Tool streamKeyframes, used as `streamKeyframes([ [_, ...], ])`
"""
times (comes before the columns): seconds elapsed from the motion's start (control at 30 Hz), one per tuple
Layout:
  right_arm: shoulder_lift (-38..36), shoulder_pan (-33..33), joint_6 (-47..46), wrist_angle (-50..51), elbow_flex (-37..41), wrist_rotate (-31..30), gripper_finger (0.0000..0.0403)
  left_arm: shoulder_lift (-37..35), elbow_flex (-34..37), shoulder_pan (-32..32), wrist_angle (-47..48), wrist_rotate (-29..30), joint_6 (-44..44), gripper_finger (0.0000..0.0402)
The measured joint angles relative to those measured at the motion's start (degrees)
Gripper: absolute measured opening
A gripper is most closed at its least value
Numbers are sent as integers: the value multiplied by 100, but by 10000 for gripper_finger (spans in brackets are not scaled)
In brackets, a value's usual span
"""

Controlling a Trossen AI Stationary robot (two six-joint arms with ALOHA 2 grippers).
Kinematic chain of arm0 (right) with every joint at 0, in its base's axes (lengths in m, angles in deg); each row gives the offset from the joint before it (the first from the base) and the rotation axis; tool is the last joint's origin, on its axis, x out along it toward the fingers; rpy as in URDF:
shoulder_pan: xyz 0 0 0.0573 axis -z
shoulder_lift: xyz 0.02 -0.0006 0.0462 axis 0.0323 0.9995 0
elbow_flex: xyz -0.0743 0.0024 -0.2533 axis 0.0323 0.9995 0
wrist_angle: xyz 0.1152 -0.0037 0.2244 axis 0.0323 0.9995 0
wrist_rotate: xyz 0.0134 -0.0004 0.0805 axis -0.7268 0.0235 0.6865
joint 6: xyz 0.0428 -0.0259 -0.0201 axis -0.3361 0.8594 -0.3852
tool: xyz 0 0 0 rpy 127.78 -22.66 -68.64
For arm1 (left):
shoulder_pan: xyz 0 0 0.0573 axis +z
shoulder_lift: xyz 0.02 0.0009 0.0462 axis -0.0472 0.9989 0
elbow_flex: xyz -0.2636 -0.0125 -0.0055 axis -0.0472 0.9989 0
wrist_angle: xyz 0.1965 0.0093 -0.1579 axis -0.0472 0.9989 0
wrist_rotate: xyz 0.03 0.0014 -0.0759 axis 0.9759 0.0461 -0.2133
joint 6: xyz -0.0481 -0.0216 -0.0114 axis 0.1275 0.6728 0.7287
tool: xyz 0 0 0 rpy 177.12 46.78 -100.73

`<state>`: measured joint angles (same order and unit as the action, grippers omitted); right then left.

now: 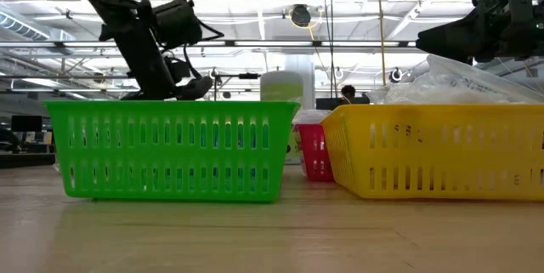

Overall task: Pick & Place Travel size toiletries
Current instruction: Put the top black hairbrush into the green basket

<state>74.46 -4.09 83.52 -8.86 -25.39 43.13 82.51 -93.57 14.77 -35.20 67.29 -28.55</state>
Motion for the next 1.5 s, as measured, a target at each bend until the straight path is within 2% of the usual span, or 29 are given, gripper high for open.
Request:
streamKeyframes([
  [0.2, 1, 0, 0, 3, -1, 0, 110, 138, -7, 12, -34, -17, 6, 225],
  [0.4, -1, 2, 0, 1, 0, 0, 110, 588, -7, 5, -226, -408, 5, 225],
  [0.73, 1, 2, 0, 4, -2, 0, 110, 1124, -8, -42, -441, -399, -66, 225],
  [0.93, -1, 1, 0, 0, -1, 0, 110, 1134, -9, -42, -439, -404, -114, 218],
  [1.07, 0, 0, 0, 1, -2, 0, 110, 1134, -9, -42, -439, -448, -147, 176],
  [1.27, 0, 1, 0, -1, 1, 0, 110, 1134, -9, -41, -446, -478, -147, 79],
  [1.37, 1, 0, 0, 2, 1, 0, 110, 1135, -9, -41, -535, -507, -464, 26],
  [1.43, -1, 1, 0, 1, -2, 0, 110, 1079, -9, -42, -573, -540, -684, 7],
  [1.5, -1, 0, 0, 0, -1, 2, 110, 1002, -4, -42, -650, -519, -823, 9],
])
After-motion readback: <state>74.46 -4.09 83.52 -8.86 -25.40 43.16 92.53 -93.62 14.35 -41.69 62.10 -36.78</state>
